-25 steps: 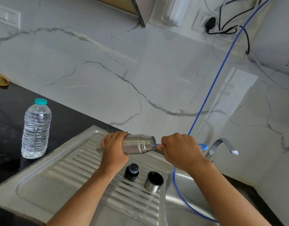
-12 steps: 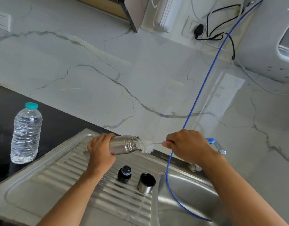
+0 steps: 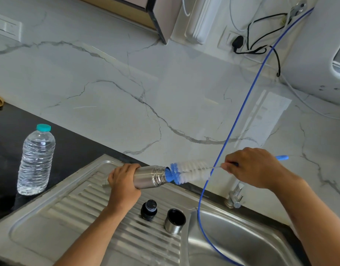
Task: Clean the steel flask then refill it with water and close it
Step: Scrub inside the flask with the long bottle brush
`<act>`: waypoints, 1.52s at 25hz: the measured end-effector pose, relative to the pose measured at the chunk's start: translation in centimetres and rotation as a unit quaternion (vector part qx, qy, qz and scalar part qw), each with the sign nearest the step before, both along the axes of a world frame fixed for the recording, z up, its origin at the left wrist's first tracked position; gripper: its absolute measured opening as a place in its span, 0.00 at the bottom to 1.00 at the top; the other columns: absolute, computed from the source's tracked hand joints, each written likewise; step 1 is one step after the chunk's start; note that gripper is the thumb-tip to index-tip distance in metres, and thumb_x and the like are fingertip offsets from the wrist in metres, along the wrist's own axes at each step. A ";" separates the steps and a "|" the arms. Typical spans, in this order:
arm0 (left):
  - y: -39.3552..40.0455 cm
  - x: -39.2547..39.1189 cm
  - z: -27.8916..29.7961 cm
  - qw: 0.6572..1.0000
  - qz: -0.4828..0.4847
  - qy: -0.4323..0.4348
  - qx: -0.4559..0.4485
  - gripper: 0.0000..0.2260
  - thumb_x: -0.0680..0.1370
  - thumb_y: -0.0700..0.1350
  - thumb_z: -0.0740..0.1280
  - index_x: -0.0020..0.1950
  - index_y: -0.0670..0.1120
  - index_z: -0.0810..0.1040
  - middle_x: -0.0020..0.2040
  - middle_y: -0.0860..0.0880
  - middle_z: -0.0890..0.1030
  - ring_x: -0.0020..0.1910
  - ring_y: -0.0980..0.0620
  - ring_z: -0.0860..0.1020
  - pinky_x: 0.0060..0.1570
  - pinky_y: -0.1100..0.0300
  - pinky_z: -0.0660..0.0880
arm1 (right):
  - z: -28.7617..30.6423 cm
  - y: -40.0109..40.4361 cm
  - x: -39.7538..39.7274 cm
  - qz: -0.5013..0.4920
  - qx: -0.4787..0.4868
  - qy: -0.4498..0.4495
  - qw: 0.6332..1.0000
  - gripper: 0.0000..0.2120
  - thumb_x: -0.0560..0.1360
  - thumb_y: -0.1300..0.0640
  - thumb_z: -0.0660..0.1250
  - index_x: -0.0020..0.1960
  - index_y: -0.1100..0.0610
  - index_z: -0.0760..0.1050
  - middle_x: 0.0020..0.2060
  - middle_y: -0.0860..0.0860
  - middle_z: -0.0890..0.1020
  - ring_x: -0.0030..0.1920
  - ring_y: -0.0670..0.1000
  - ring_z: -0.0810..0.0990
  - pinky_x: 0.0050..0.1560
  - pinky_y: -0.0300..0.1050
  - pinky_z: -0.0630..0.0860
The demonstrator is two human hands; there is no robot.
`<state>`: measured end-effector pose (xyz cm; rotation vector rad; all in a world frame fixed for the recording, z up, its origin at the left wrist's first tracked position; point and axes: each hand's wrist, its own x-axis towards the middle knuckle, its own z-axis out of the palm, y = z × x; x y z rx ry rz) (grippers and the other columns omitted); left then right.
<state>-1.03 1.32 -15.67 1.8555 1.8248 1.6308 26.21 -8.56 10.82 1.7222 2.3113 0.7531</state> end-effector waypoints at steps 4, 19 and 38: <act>0.0 0.0 0.1 1.000 0.016 -0.002 -0.004 0.32 0.59 0.28 0.73 0.61 0.48 0.79 0.55 0.51 0.80 0.56 0.45 0.75 0.61 0.46 0.65 | -2.7 2.2 1.1 0.036 0.060 0.030 0.997 0.16 0.85 0.41 0.54 0.48 0.46 0.75 0.37 0.44 0.79 0.40 0.46 0.78 0.48 0.45 0.76; -0.1 0.2 0.4 0.997 0.066 0.040 -0.025 0.34 0.58 0.29 0.74 0.62 0.49 0.79 0.55 0.50 0.80 0.56 0.44 0.76 0.61 0.43 0.67 | -3.0 6.7 3.2 -0.087 -0.060 0.125 0.987 0.21 0.82 0.47 0.56 0.34 0.56 0.65 0.30 0.51 0.67 0.32 0.49 0.64 0.38 0.43 0.64; 0.0 0.2 0.1 0.996 0.056 0.033 -0.054 0.33 0.59 0.30 0.74 0.63 0.49 0.78 0.54 0.51 0.79 0.56 0.45 0.74 0.61 0.44 0.66 | -3.3 6.5 3.7 0.062 0.043 0.060 0.995 0.22 0.83 0.37 0.50 0.44 0.47 0.75 0.36 0.45 0.79 0.38 0.47 0.77 0.47 0.44 0.74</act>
